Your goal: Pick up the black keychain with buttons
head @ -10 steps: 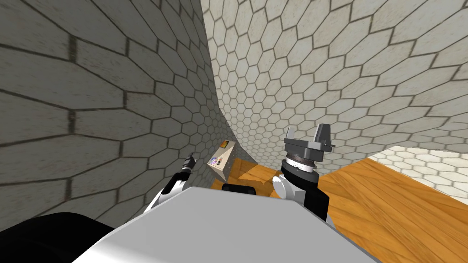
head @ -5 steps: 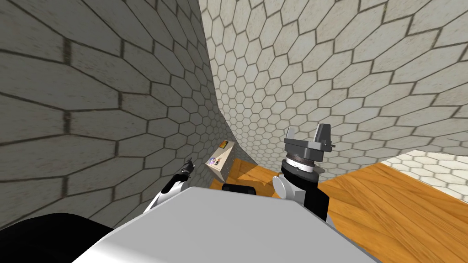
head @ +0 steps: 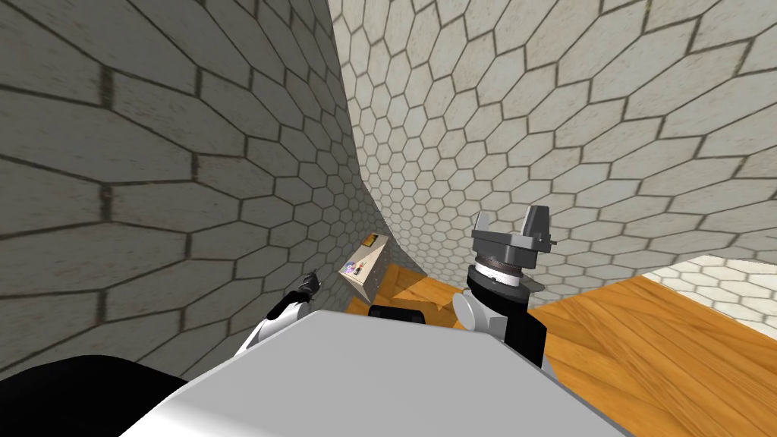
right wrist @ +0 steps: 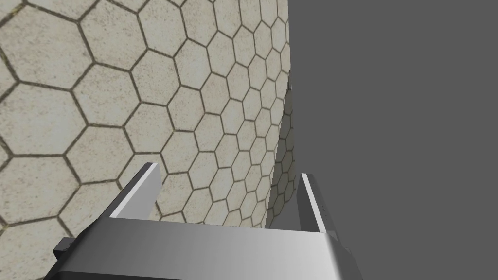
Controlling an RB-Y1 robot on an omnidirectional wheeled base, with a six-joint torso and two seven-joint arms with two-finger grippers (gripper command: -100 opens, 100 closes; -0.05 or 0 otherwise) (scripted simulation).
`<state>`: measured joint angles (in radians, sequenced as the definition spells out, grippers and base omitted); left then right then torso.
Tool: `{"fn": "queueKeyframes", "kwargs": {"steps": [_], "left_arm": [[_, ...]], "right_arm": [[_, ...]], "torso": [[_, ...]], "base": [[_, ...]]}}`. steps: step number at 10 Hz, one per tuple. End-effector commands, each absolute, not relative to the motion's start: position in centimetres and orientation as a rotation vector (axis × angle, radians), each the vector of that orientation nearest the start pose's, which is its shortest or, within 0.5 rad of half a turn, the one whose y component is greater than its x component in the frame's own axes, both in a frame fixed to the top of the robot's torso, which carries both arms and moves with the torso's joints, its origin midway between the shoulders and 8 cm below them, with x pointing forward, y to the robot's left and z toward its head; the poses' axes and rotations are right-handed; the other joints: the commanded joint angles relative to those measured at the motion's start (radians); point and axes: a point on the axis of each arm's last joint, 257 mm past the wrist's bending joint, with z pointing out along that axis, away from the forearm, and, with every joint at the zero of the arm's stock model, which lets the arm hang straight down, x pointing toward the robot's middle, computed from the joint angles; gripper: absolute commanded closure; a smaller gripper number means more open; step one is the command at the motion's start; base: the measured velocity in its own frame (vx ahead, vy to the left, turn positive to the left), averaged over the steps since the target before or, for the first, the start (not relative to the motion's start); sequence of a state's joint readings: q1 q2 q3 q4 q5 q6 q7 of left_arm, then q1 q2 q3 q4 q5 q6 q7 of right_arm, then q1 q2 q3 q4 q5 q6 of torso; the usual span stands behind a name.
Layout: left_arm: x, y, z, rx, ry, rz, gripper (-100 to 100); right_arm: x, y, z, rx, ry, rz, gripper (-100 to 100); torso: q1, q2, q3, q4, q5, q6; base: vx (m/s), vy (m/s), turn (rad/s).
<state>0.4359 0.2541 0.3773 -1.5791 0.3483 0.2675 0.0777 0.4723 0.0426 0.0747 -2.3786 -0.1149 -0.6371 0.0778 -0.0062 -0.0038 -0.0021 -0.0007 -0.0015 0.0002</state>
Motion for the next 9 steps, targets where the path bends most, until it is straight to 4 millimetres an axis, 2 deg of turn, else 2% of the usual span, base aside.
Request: {"fn": "queueKeyframes", "kwargs": {"steps": [1, 4, 9], "left_arm": [[28.8, 54.5, -41.5, -1.958, 1.059, -0.575, -100], [26.9, 55.2, -44.8, -2.105, 1.031, -0.522, -100], [23.8, 54.8, -49.1, -2.304, 1.016, -0.432, -100]], "right_arm": [[29.5, -27.0, 9.6, 0.539, 0.33, 1.425, 0], [29.5, -27.0, 9.6, 0.539, 0.33, 1.424, 0], [29.5, -27.0, 9.6, 0.539, 0.331, 1.424, 0]], "torso": [[0.0, 0.0, 0.0, 0.0, 0.0, 0.0], [0.0, -0.005, -0.003, -0.001, -0.001, 0.0], [0.004, -0.003, -0.002, -0.001, 0.001, 0.0]], "base": [[0.099, -0.129, -0.13], [0.115, -0.105, -0.015], [0.087, -0.045, 0.012]]}}
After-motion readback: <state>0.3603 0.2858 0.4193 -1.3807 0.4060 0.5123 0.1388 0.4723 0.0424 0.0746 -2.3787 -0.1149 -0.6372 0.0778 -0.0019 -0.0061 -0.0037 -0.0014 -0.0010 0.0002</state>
